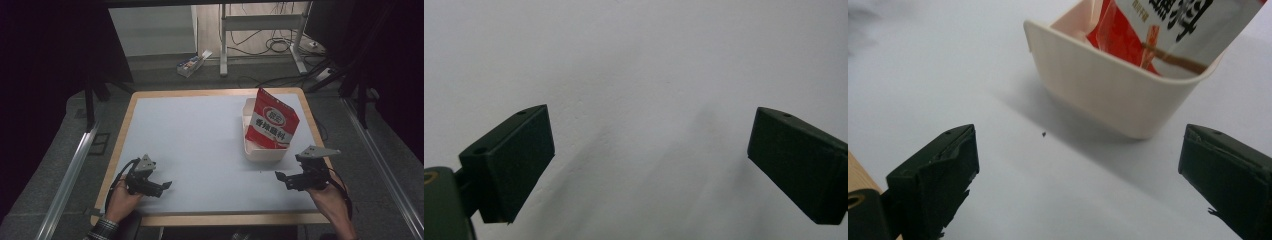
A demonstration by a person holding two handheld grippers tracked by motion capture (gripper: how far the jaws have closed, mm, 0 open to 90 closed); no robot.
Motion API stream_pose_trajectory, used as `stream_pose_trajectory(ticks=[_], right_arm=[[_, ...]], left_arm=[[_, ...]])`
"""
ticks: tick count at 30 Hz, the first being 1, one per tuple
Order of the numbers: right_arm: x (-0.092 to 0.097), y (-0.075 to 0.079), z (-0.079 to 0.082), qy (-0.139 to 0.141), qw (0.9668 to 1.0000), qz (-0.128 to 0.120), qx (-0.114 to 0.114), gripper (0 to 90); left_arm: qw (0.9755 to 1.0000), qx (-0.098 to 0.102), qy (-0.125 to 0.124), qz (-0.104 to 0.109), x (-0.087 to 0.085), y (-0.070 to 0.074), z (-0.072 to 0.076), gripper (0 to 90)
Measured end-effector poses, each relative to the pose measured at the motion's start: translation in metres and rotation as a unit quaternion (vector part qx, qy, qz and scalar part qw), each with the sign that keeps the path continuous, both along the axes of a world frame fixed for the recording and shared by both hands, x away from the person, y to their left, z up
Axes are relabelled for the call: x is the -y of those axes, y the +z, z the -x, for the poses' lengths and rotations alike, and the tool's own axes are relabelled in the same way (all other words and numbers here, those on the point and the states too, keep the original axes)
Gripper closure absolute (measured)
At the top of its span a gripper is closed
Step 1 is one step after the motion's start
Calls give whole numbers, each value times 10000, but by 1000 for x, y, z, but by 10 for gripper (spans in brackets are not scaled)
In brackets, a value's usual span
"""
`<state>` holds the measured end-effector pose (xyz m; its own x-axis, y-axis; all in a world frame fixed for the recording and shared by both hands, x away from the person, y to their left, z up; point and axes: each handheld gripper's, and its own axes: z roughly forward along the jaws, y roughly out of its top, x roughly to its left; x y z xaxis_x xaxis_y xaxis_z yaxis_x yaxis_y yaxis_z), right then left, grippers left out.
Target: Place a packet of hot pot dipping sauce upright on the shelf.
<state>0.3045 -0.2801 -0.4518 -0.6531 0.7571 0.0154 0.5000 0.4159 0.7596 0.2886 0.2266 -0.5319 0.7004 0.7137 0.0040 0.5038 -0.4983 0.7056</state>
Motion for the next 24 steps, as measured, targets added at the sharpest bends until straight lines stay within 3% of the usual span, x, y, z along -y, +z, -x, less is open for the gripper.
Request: stream_pose_trajectory(ticks=[7,14,24], right_arm=[[3,-11,7,22,10000,66,-66,24],[5,-30,12,98,9993,226,-288,9],[9,-51,9,82,9979,512,-381,4]], left_arm=[[10000,-1,-12,-4,0,0,0,46],[10000,-6,-38,-25,1,0,0,46],[10000,-20,-82,-13,1,-1,0,46]])
